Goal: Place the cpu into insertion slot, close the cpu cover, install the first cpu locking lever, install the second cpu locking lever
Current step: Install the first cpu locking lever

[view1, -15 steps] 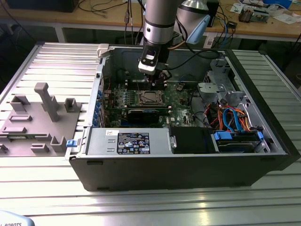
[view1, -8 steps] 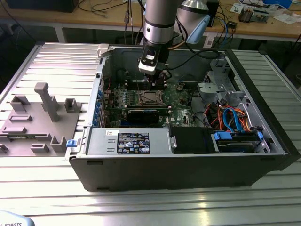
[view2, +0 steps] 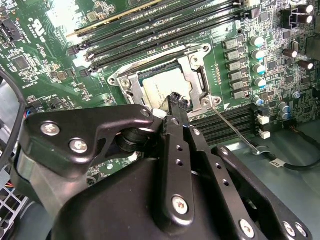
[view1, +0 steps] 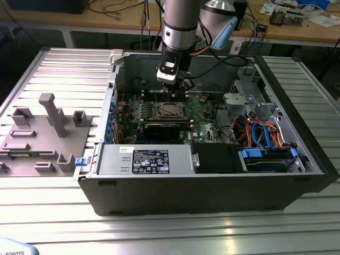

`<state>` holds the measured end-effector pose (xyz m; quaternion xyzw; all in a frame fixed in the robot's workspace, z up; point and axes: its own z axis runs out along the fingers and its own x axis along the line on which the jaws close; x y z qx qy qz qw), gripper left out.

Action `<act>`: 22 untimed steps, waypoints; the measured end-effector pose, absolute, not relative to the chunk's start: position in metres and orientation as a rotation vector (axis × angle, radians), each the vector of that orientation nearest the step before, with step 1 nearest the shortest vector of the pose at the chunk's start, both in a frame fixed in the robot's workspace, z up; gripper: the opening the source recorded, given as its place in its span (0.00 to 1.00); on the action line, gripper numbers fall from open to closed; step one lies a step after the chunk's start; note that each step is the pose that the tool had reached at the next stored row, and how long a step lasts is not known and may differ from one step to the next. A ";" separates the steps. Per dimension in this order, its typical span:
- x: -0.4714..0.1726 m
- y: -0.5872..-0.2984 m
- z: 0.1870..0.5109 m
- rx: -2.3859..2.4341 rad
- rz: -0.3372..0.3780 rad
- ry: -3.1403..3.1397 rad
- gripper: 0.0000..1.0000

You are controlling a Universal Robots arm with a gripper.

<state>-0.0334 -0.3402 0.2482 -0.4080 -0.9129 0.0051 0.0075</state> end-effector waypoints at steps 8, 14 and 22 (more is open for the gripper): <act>-0.033 -0.340 0.248 -1.262 0.016 -2.861 0.11; -0.033 -0.340 0.248 -1.249 0.016 -2.866 0.11; -0.033 -0.340 0.248 -1.235 0.016 -2.872 0.11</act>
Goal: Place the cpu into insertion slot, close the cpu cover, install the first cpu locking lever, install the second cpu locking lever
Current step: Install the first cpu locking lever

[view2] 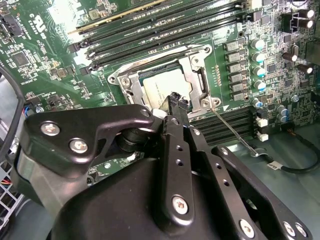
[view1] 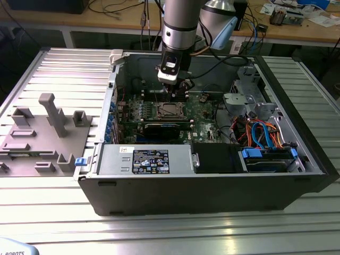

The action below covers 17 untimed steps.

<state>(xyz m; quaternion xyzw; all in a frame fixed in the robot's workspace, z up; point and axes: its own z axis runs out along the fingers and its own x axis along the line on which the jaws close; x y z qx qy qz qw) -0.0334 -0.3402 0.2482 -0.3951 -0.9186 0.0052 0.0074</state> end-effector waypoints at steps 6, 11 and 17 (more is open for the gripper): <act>-0.033 -0.340 0.248 -1.227 0.016 -2.876 0.11; -0.033 -0.340 0.248 -1.219 0.017 -2.879 0.11; -0.033 -0.340 0.248 -1.210 0.017 -2.883 0.11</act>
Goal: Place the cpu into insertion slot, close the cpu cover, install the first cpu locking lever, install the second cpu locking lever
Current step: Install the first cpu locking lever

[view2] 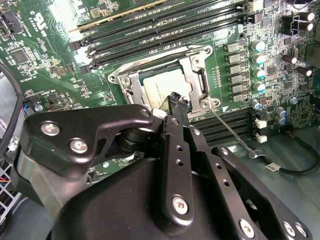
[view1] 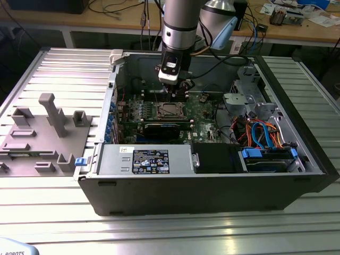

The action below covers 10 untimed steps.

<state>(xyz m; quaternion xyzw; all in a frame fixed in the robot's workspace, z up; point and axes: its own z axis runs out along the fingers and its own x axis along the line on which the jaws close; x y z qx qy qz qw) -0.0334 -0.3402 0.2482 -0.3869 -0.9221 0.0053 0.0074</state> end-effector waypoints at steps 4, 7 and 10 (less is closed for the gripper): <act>-0.033 -0.340 0.248 -1.205 0.017 -2.885 0.11; -0.033 -0.340 0.248 -1.200 0.017 -2.887 0.11; -0.033 -0.340 0.248 -1.195 0.017 -2.890 0.11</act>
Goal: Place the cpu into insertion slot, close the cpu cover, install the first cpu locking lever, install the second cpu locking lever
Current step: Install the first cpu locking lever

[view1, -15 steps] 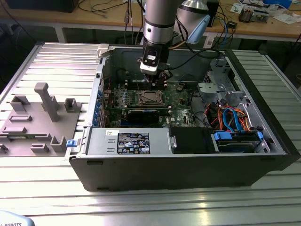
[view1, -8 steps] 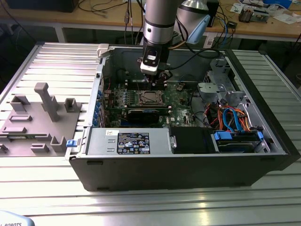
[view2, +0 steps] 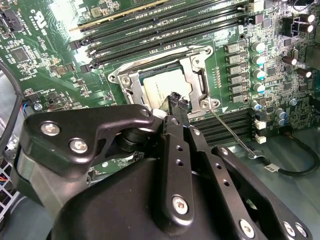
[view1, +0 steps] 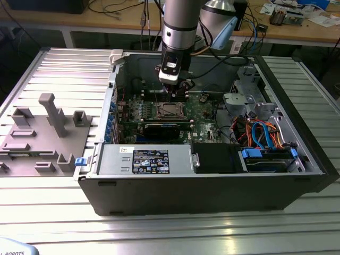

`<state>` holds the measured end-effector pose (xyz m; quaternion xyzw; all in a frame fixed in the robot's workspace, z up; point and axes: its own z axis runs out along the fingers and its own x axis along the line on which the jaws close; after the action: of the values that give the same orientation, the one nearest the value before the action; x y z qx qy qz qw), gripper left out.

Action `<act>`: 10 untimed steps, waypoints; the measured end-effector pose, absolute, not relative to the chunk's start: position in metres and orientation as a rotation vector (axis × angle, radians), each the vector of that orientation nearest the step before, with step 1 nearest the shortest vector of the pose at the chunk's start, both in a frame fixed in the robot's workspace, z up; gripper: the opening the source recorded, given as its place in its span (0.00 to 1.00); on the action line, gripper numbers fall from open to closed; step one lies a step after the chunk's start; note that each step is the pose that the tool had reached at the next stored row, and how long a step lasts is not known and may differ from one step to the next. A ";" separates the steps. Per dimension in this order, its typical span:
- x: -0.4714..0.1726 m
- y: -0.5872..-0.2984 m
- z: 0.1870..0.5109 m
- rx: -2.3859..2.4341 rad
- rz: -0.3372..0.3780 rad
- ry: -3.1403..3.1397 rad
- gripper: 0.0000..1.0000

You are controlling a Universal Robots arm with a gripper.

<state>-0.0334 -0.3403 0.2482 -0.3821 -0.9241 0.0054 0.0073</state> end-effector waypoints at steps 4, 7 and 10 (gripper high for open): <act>-0.033 -0.340 0.248 -1.190 0.017 -2.891 0.11; -0.033 -0.340 0.248 -1.186 0.017 -2.893 0.11; -0.033 -0.340 0.248 -1.181 0.017 -2.895 0.11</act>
<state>-0.0334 -0.3402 0.2482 -0.3777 -0.9259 0.0054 0.0073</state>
